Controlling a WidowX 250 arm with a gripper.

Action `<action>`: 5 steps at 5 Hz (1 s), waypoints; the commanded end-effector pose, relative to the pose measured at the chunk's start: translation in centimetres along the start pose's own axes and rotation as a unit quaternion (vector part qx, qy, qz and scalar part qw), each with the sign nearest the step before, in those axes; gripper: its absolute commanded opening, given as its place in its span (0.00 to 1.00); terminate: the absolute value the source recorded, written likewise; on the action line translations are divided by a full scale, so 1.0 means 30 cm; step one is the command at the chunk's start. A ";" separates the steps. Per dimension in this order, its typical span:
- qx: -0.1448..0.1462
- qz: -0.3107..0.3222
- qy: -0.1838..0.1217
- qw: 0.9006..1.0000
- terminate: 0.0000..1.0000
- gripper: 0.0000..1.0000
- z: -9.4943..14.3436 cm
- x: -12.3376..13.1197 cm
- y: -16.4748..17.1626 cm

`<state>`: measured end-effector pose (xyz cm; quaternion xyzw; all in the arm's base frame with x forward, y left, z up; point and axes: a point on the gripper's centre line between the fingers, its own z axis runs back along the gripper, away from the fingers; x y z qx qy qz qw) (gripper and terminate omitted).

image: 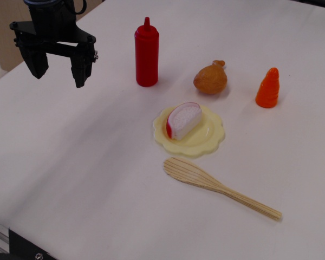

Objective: Take sushi off plate

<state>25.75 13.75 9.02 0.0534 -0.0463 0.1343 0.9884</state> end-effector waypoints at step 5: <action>-0.051 -0.161 -0.044 0.985 0.00 1.00 0.016 0.047 -0.415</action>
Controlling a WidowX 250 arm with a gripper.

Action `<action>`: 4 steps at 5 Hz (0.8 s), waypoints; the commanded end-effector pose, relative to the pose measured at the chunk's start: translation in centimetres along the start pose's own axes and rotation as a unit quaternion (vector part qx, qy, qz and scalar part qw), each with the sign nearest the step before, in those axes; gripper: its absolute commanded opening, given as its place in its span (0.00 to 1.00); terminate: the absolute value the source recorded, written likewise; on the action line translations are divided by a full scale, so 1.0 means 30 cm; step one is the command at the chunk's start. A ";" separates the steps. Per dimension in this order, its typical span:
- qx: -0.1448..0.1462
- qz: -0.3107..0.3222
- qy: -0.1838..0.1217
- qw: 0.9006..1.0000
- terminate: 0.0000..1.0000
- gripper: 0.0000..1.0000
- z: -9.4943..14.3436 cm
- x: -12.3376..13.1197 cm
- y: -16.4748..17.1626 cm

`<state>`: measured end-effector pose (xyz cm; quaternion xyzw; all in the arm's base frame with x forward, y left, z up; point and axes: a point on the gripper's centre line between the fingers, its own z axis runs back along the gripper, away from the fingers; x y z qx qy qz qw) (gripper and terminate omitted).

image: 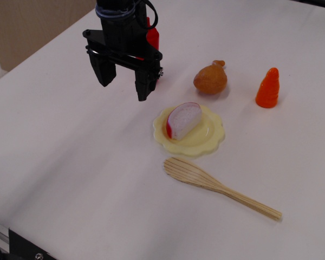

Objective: Take sushi off plate

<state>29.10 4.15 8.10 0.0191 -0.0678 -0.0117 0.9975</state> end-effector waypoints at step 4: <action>-0.016 -0.054 -0.007 0.998 0.00 1.00 -0.101 0.115 -0.159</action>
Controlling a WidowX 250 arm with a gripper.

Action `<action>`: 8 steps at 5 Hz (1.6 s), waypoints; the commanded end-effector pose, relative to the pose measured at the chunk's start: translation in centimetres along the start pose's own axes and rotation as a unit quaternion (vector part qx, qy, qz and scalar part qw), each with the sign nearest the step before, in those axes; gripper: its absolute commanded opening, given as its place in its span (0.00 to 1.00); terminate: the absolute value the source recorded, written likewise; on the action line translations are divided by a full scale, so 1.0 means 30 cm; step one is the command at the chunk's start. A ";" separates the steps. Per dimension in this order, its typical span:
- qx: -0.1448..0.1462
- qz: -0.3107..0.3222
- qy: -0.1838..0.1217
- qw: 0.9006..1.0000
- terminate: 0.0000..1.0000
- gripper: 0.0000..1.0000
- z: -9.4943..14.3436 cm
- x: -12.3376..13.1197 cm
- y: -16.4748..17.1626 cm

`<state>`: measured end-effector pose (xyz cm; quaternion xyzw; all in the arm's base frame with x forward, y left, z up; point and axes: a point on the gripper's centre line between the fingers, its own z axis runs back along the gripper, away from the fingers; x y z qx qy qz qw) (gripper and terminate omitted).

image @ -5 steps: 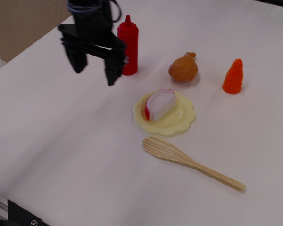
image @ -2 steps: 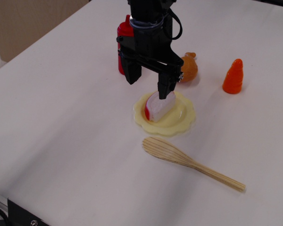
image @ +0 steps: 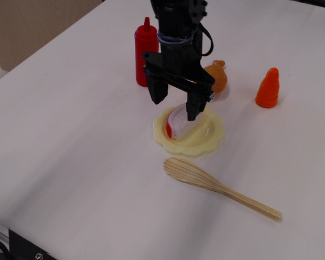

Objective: Take sushi off plate

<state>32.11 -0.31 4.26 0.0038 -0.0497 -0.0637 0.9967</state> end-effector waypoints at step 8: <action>0.017 0.001 0.014 1.000 0.00 1.00 -0.074 0.025 -0.016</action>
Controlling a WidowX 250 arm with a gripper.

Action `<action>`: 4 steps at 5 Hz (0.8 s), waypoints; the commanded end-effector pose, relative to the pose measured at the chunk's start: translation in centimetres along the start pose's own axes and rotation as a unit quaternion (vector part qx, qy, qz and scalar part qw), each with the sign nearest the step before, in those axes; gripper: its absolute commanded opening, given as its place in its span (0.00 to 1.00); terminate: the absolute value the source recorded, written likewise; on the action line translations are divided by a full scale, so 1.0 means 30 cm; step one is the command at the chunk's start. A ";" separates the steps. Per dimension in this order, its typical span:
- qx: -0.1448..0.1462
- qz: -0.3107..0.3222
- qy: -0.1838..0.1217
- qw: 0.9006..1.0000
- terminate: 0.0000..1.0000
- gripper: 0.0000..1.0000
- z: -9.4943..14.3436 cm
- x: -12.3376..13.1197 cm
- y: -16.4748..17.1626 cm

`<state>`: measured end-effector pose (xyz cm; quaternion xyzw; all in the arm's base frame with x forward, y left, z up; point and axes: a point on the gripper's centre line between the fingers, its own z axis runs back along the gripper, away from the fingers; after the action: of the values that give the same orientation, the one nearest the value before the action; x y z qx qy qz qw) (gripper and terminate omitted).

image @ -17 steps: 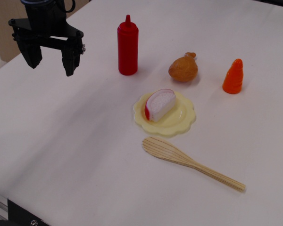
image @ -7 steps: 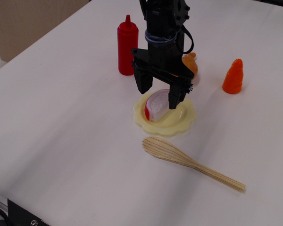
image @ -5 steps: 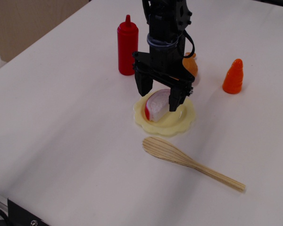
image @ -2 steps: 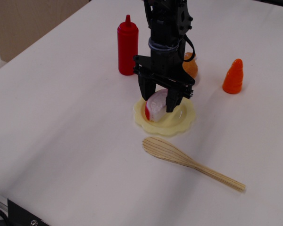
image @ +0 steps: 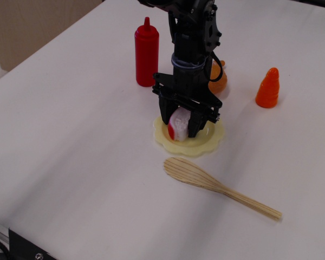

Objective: Take sushi off plate

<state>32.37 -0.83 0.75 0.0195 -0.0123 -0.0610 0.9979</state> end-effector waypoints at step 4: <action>0.059 0.069 -0.094 0.991 0.00 0.00 0.301 -0.067 0.128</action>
<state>30.49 3.13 8.01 0.0672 -0.0792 0.0081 0.9946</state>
